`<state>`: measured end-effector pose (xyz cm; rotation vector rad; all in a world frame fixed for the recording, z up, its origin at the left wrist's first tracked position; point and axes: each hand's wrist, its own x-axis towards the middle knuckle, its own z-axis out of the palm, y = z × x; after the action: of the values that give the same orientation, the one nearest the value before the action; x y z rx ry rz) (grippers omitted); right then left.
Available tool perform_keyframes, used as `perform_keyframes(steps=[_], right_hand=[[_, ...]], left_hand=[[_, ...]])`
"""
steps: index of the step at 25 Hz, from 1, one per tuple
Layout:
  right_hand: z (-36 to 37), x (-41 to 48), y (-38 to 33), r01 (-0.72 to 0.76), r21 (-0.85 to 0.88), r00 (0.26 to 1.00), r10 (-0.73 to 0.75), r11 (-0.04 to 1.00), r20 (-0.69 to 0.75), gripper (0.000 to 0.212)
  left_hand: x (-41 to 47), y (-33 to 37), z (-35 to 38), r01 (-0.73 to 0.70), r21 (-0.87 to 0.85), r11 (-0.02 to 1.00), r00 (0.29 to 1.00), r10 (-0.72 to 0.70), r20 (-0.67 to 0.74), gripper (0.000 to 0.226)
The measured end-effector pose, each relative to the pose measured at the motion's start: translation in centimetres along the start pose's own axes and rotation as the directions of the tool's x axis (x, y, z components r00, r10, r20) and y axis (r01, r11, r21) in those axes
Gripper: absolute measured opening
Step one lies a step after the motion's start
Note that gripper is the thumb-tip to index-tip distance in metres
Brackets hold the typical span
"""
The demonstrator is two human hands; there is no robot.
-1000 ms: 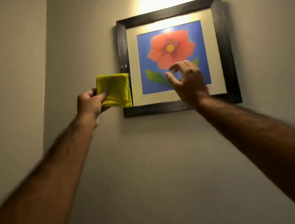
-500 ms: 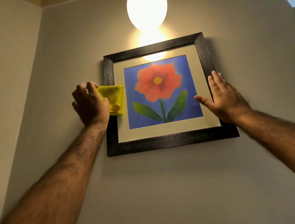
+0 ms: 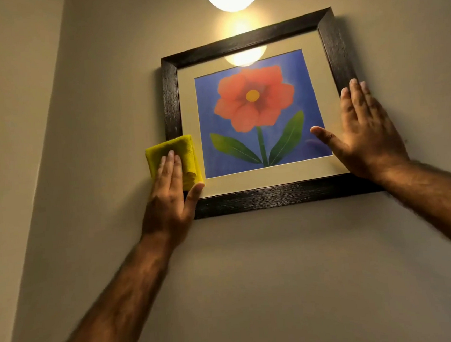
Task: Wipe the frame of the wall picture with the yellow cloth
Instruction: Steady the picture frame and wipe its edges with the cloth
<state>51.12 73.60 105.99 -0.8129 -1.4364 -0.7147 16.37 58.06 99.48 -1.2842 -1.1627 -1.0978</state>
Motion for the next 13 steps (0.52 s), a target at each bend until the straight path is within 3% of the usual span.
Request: perform_keyframes(steps=[5, 8, 13], right_hand=[[0.3, 0.0, 0.0, 0.001, 0.003, 1.0, -0.001, 1.0, -0.015, 0.107], [0.3, 0.0, 0.0, 0.005, -0.012, 1.0, -0.006, 1.0, -0.023, 0.107], [0.4, 0.0, 0.0, -0.003, -0.018, 0.999, 0.002, 1.0, -0.038, 0.109]], left_hand=[[-5.0, 0.0, 0.3, 0.012, 0.038, 0.999, 0.998, -0.014, 0.068, 0.088], [0.3, -0.3, 0.1, 0.011, 0.038, 0.999, 0.997, -0.014, 0.076, 0.096], [14.8, -1.4, -0.4, 0.133, 0.066, 0.989, 0.984, -0.14, 0.115, 0.097]])
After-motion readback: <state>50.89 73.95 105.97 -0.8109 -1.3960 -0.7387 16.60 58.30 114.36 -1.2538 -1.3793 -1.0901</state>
